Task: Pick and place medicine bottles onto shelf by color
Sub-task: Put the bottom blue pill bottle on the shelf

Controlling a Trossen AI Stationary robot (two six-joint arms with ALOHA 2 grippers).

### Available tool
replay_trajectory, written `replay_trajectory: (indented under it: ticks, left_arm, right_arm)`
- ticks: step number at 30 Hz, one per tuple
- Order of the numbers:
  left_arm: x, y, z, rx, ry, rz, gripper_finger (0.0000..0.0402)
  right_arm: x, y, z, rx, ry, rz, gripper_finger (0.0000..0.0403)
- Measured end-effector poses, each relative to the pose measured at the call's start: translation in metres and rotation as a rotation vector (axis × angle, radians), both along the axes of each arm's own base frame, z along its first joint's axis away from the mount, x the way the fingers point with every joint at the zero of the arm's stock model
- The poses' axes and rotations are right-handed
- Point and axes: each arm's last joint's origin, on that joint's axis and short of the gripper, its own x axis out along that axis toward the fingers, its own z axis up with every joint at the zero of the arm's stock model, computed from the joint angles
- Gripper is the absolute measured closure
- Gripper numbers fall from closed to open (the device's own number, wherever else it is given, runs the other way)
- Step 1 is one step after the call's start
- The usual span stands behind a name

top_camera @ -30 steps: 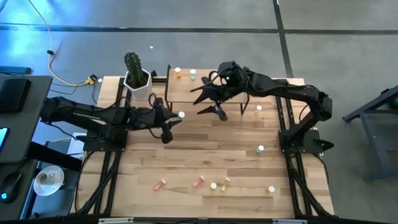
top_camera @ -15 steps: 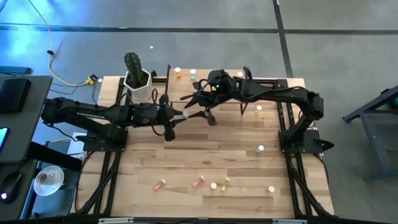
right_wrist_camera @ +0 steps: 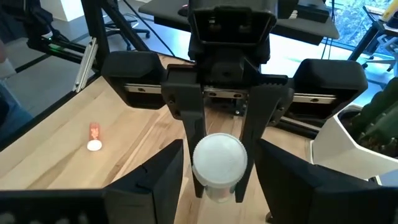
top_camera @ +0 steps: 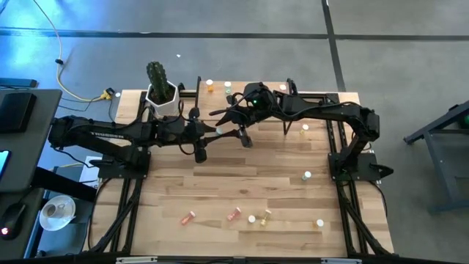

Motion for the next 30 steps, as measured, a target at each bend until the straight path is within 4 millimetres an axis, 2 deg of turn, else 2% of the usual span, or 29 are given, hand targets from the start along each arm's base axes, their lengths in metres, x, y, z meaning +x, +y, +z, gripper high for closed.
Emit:
replay_trajectory:
  ticks: [12, 20, 24, 30]
  left_arm:
    - [0.0004, 0.0001, 0.0012, 0.003, -0.013, 0.003, 0.0309]
    - [0.0004, 0.0003, 0.0014, 0.006, -0.015, 0.009, 0.0308]
    - [0.0002, 0.0008, 0.0014, 0.012, -0.014, 0.029, 0.0291]
    - [-0.0006, 0.0011, -0.0003, 0.014, 0.006, 0.039, 0.0241]
  right_arm:
    - [0.0004, -0.0001, 0.0010, 0.004, -0.010, -0.002, 0.0285]
    - [0.0002, 0.0000, 0.0011, 0.005, -0.009, -0.002, 0.0294]
    - [0.0002, -0.0001, 0.0012, 0.004, -0.009, -0.003, 0.0295]
    - [0.0003, -0.0022, 0.0003, -0.022, 0.004, -0.070, 0.0295]
